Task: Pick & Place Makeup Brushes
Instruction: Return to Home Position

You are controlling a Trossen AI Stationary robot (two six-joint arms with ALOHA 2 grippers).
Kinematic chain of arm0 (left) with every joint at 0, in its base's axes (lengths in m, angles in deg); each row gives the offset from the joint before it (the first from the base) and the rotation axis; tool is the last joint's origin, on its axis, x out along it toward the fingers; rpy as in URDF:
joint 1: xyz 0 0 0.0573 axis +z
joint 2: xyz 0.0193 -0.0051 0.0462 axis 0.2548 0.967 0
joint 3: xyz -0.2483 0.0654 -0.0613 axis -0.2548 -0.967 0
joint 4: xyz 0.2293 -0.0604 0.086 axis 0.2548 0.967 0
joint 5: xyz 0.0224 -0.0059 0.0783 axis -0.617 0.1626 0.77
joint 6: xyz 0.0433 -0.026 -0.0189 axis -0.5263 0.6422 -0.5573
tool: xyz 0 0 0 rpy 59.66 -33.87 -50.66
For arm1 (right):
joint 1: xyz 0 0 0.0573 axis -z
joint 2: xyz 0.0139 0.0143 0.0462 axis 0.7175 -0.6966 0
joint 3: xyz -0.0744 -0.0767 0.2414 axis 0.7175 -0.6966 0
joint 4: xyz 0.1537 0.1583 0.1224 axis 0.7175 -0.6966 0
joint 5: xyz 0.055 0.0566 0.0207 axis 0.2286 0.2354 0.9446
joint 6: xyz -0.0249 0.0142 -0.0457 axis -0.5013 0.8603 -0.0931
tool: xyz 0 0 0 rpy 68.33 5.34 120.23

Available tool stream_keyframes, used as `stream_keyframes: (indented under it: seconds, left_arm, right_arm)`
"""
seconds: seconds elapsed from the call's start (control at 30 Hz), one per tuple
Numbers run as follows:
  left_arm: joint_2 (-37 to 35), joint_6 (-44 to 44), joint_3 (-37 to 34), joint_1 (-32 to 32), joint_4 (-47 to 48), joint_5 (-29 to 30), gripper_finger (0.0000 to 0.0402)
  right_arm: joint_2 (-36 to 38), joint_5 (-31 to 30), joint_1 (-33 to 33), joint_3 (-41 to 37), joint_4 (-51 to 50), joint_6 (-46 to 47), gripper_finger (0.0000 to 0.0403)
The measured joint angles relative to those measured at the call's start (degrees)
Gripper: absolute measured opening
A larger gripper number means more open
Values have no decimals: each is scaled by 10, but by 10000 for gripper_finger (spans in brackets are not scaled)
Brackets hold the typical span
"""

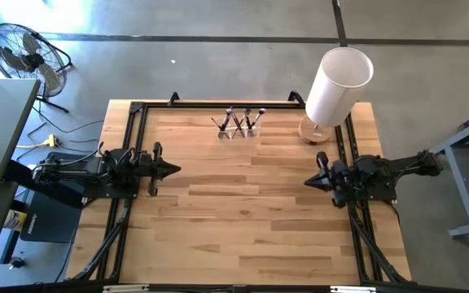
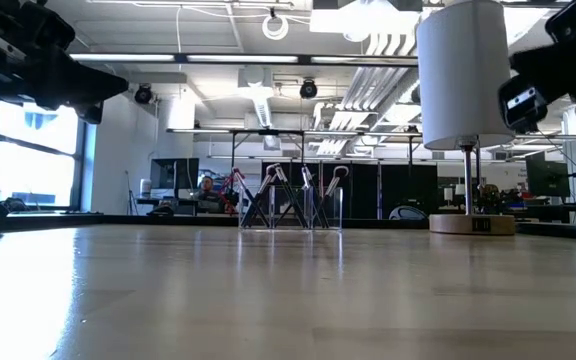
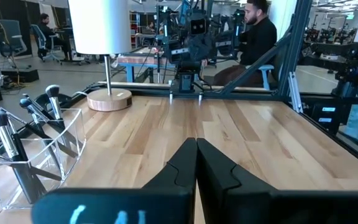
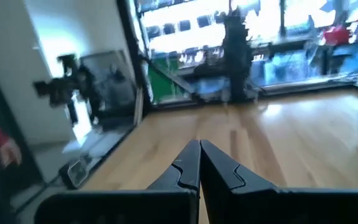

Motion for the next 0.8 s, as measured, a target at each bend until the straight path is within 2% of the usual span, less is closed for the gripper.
stream_keyframes:
  seconds: [0.1, 0.8]
  left_arm:
    - [0, 0, 0, 0, 0, 0, 0]
    - [0, 0, 0, 0, 0, 1, 0]
  right_arm:
    - [-6, 19, 0, 0, -5, -13, 0]
    - [-7, 13, 0, -2, -6, -25, 8]
